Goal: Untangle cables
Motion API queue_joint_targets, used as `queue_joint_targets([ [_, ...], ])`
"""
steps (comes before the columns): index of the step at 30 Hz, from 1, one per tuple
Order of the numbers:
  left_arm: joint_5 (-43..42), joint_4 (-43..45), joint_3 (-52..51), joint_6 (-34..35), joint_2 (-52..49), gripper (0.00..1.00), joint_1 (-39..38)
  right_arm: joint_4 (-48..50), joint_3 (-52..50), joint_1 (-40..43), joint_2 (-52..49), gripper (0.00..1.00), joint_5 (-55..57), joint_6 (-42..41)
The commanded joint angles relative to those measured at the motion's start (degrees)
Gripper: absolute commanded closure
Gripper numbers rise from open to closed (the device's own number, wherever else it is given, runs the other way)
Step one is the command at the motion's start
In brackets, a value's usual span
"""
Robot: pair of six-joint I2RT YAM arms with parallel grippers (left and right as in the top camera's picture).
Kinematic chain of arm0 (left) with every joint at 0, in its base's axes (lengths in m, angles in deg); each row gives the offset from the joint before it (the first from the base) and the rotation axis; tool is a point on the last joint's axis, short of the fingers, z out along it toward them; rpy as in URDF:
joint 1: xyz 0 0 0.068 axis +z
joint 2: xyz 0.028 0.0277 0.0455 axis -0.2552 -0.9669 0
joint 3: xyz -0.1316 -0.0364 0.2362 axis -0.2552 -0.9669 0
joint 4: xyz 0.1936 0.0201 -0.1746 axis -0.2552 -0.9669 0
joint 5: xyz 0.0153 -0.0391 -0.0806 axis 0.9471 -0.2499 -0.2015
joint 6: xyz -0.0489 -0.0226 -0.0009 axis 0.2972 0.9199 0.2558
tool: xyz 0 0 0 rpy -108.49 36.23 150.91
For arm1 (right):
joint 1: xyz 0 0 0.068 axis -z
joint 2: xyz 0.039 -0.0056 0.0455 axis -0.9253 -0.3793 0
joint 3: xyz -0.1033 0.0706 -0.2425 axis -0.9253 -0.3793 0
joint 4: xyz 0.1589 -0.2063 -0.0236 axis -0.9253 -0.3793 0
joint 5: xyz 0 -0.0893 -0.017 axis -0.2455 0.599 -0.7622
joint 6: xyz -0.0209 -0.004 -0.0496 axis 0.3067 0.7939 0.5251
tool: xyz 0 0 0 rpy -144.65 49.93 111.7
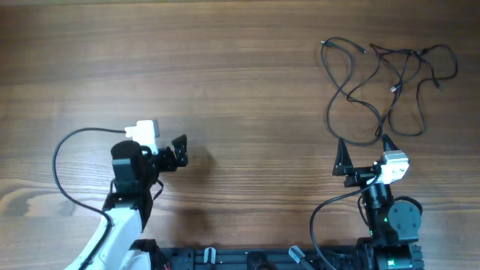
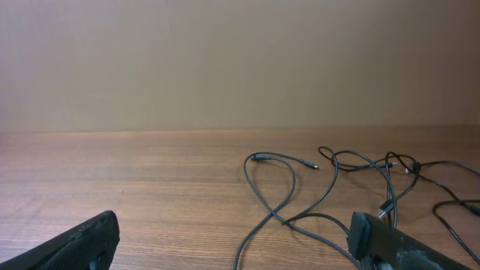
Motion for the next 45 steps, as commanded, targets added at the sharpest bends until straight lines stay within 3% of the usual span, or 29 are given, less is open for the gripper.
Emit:
queue_joint_targets([
  [1, 0.83, 0.46, -2.67, 1.95, 2.12, 0.0, 0.26, 0.2, -0.04, 0.39, 0.35, 0.0, 0.76, 0.52],
  [14, 1.49, 5.18, -10.75, 4.52, 6.21, 0.0, 0.26, 0.2, -0.04, 0.39, 0.35, 0.0, 0.76, 0.52],
  [23, 1.7, 0.37, -11.02, 4.5, 12.02, 0.0, 0.26, 0.2, -0.04, 0.39, 0.35, 0.0, 0.76, 0.55],
  [34, 5.07, -21.29, -10.99, 4.48, 37.46, 0.0, 0.24, 0.2, -0.04, 0.39, 0.35, 0.0, 0.76, 0.52],
  [40, 5.38, -21.14, -10.99, 4.04, 52.46, 0.0, 0.02, 0.2, -0.04, 0.39, 0.35, 0.0, 0.76, 0.55],
  [45, 6.45, -21.29, -10.99, 1.01, 57.55, 0.0, -0.31, 0.2, -0.04, 0.39, 0.35, 0.0, 0.76, 0.52],
])
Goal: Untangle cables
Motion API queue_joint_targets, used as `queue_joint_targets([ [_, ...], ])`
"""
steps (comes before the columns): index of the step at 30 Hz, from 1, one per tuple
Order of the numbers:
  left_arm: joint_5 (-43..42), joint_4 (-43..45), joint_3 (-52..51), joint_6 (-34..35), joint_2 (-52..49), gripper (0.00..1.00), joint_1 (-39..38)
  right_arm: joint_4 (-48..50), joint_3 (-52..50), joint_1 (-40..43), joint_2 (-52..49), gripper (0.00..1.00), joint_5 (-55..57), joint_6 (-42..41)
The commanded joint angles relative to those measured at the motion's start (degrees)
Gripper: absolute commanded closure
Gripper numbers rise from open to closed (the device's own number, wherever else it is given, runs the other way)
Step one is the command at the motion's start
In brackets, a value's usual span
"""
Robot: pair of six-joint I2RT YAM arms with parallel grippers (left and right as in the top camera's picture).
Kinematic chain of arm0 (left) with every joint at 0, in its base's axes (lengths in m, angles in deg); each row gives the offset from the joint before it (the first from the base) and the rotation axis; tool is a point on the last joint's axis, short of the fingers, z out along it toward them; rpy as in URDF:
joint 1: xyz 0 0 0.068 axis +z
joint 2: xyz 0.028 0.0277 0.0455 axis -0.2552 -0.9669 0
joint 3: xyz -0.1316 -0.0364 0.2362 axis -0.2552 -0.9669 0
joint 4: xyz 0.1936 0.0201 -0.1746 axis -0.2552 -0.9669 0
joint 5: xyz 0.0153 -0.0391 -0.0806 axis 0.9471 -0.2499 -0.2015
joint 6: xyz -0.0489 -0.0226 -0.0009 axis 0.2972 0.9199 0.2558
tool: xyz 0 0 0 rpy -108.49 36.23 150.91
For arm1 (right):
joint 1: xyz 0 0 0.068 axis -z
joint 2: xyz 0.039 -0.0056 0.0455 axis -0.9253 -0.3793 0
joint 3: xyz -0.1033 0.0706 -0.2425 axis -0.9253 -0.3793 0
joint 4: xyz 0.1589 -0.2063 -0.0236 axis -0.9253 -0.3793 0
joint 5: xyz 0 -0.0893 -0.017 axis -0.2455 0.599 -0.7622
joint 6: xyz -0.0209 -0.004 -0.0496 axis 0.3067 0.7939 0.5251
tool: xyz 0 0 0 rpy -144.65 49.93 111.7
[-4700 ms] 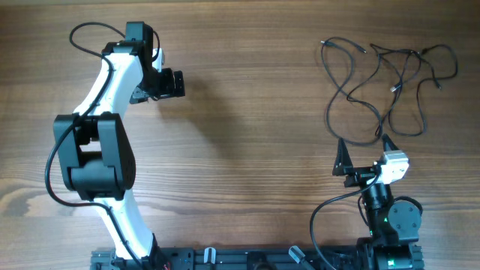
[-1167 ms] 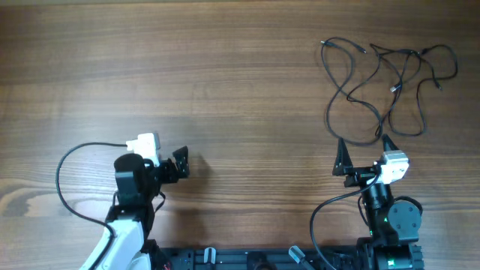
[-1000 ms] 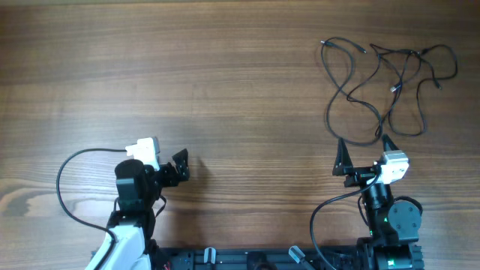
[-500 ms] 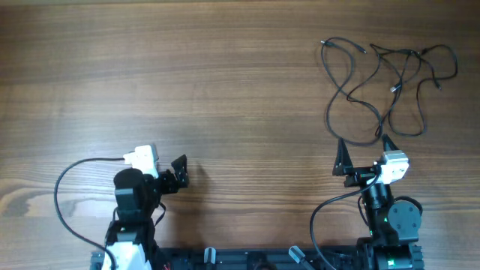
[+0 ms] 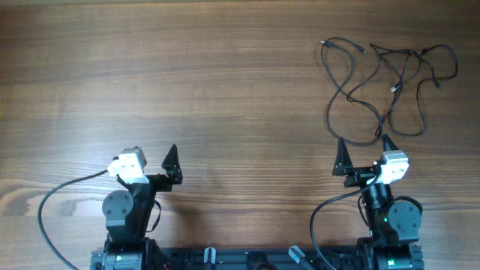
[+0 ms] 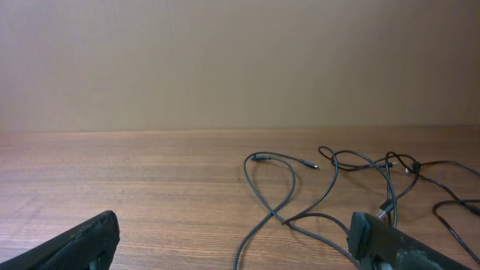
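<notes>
A tangle of thin dark cables [image 5: 386, 82] lies at the table's far right, with several loops crossing and small plugs at the loose ends. In the right wrist view the cables [image 6: 289, 191] spread across the wood just ahead. My right gripper [image 5: 364, 144] sits just short of the nearest loop, open wide and holding nothing. The same right gripper [image 6: 232, 241] shows its two fingers [image 6: 86, 240] far apart at the frame's bottom corners. My left gripper [image 5: 172, 159] rests low at the front left, far from the cables. It shows as a single dark point and looks shut and empty.
The wooden table [image 5: 225, 75] stretches bare between the two arms. The left arm's own lead [image 5: 56, 195] curls over the front left. Both arm bases stand at the front edge. A plain beige wall [image 6: 240, 60] rises behind the table.
My left arm has drawn back toward its base. Its gripper now sits slightly lower and more to the left, and its lead has dropped nearer the front edge. The right arm and cables are unchanged.
</notes>
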Motion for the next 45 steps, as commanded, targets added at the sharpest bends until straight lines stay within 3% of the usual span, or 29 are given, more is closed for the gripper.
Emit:
queue_joint_targets([
  [1, 1.75, -0.74, -0.17, -4.52, 3.43, 0.0, -0.28, 0.2, -0.04, 0.39, 0.39, 0.0, 0.76, 0.52],
  [4, 2.43, -0.83, -0.17, -8.68, 5.9, 0.0, -0.28, 0.2, -0.04, 0.39, 0.39, 0.0, 0.76, 0.55],
  [12, 5.86, -1.18, -0.17, -9.18, 9.9, 0.0, -0.26, 0.2, -0.04, 0.39, 0.39, 0.0, 0.76, 0.55],
  [20, 6.14, -1.18, -0.17, -18.21, 9.9, 0.0, -0.26, 0.2, -0.04, 0.39, 0.39, 0.0, 0.76, 0.52],
  [45, 6.23, -0.98, -0.17, -17.86, 9.86, 0.0, -2.01, 0.2, -0.04, 0.39, 0.39, 0.0, 0.76, 0.55],
])
